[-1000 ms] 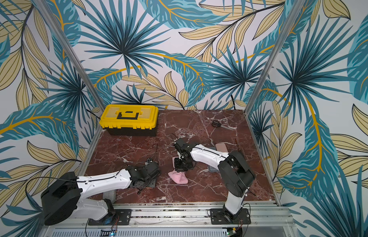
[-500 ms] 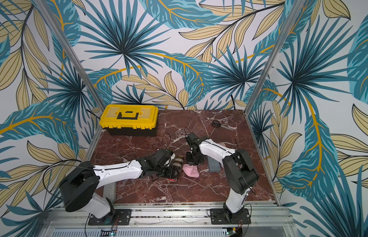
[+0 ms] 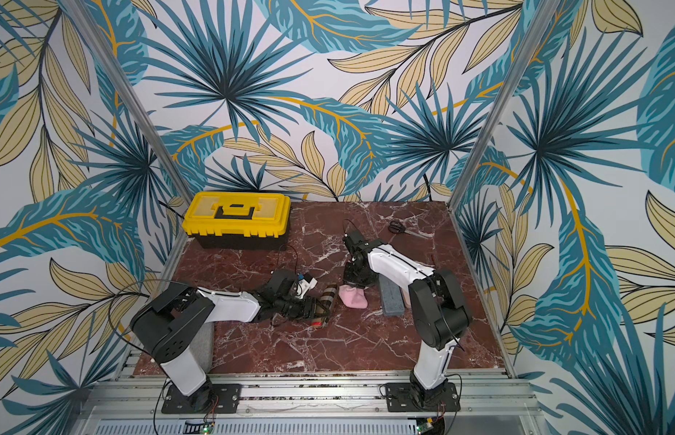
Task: Wipe the eyeglass case
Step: Wipe the dirt from the eyeglass case.
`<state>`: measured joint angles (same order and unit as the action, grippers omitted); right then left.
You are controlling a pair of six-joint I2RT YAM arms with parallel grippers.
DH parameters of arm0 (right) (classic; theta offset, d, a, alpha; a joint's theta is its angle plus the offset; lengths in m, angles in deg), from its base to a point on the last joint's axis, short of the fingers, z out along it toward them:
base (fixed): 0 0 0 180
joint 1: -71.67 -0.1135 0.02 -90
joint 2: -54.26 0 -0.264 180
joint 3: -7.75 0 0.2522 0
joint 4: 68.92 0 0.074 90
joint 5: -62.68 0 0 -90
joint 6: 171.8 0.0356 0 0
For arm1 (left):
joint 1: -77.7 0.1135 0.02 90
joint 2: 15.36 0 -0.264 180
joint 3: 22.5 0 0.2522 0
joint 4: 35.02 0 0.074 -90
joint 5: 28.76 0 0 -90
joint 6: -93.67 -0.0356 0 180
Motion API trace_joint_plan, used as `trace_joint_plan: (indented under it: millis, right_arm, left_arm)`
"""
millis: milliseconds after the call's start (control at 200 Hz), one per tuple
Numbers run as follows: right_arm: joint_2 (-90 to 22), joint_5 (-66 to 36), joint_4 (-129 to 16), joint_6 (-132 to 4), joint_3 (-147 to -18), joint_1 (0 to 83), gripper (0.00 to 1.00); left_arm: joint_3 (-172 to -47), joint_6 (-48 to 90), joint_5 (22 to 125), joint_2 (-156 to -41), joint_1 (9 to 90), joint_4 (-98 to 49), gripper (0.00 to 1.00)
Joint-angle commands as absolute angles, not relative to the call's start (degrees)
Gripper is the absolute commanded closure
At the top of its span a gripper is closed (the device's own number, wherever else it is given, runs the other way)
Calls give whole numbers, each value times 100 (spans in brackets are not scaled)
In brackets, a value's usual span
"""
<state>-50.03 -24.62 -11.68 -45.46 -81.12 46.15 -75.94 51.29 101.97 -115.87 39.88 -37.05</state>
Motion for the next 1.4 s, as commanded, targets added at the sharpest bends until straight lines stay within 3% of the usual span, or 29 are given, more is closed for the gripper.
trace_joint_plan:
  millis: [0, 456, 846, 997, 1397]
  right_arm:
    - [-5301, -2369, -1094, -4279, -8232, 4554, 100]
    - [-4082, -97, -3244, -2145, -6045, 2861, 100]
    - [-5517, -931, -3360, -2928, -7631, 4435, 100]
    - [-5760, -795, -3155, -3263, -8134, 4524, 100]
    - [-4450, 394, -4944, -1656, -5483, 2950, 100]
  left_arm:
    - [-7345, 5288, 10599, -11752, 4126, -4211, 92]
    - [-7247, 5315, 11062, -12212, 4455, -4676, 100]
    - [-7028, 5610, 11311, -12300, 4425, -5210, 100]
    - [-7018, 5689, 11353, -12377, 4422, -5373, 100]
    - [-7113, 5584, 11240, -12355, 4425, -5133, 100]
